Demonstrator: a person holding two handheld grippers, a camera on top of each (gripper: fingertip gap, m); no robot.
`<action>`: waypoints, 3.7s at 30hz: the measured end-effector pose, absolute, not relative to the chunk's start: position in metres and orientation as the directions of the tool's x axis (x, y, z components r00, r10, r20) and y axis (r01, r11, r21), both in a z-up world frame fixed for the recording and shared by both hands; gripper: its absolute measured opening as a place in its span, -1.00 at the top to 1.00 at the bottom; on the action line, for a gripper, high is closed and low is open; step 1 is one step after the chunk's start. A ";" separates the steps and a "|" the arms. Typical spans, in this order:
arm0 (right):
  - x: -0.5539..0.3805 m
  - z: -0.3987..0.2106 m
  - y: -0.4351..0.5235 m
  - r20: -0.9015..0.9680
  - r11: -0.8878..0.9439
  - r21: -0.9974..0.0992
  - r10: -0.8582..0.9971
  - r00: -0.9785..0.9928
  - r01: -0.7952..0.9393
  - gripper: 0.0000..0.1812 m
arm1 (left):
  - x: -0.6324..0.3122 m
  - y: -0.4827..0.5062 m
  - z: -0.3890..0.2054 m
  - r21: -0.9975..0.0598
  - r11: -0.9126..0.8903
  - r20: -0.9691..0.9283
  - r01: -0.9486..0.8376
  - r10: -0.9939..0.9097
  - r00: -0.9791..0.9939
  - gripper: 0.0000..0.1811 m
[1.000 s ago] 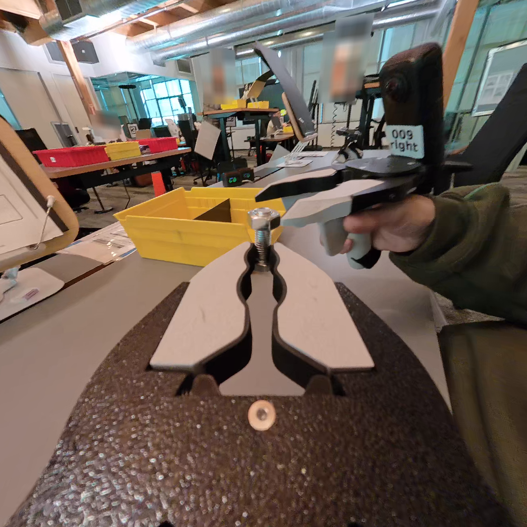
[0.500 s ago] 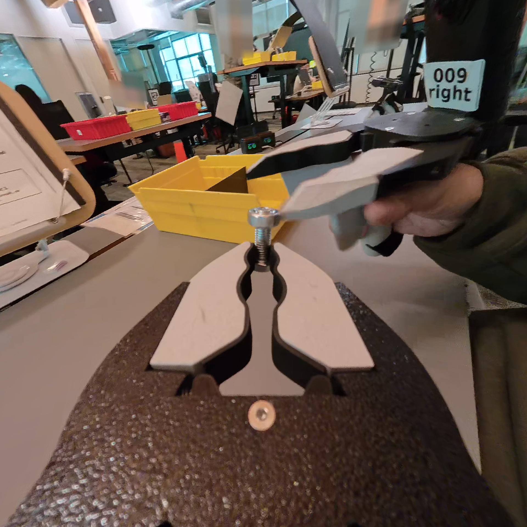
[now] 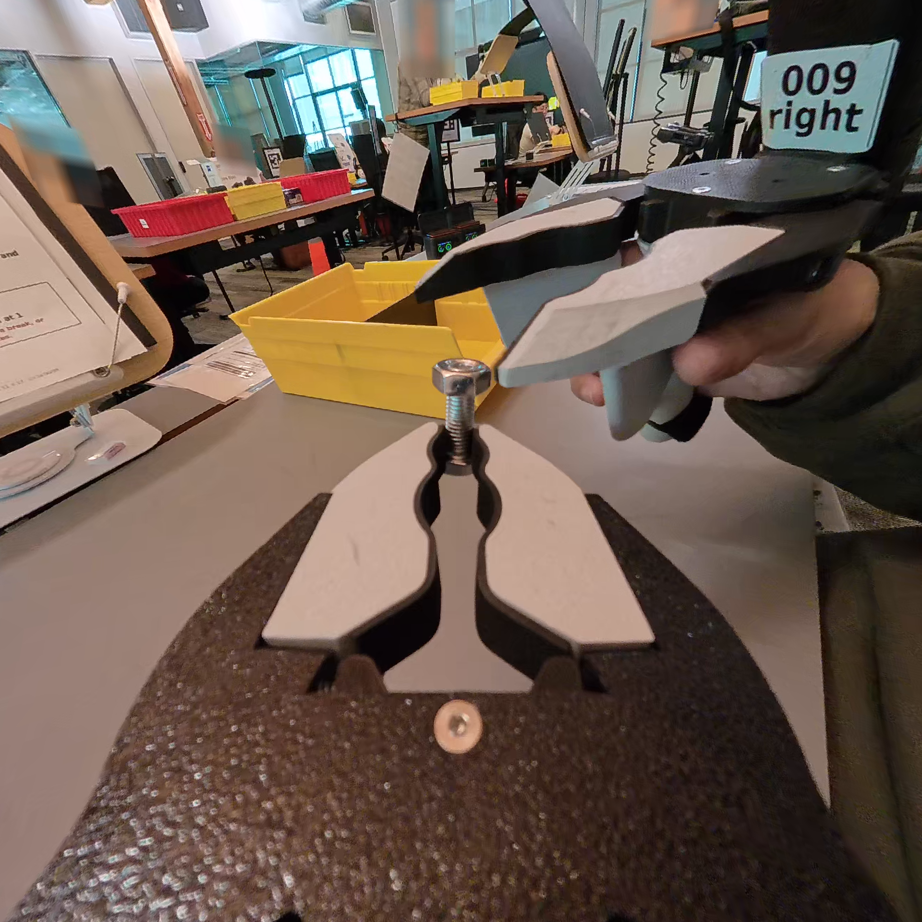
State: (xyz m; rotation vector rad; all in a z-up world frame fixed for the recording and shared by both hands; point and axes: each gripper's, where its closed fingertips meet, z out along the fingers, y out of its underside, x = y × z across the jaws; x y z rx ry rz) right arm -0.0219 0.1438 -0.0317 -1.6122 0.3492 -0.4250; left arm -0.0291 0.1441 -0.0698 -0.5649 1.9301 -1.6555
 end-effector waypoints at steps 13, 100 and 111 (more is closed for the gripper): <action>0.010 -0.053 0.122 0.069 -0.156 -0.987 -0.579 0.812 -0.027 0.27 | -0.026 0.150 -0.073 -0.990 0.143 -0.089 -0.006 -0.643 -0.761 0.90; -0.040 -0.024 0.150 0.035 0.006 -0.999 -0.401 0.915 0.041 0.81 | -0.034 0.138 -0.054 -0.997 0.054 -0.074 0.052 -0.605 -0.793 0.90; -0.062 -0.018 0.142 0.037 0.055 -0.998 -0.133 0.990 0.044 0.81 | -0.062 0.123 -0.047 -0.999 -0.016 -0.037 0.046 -0.382 -0.923 0.90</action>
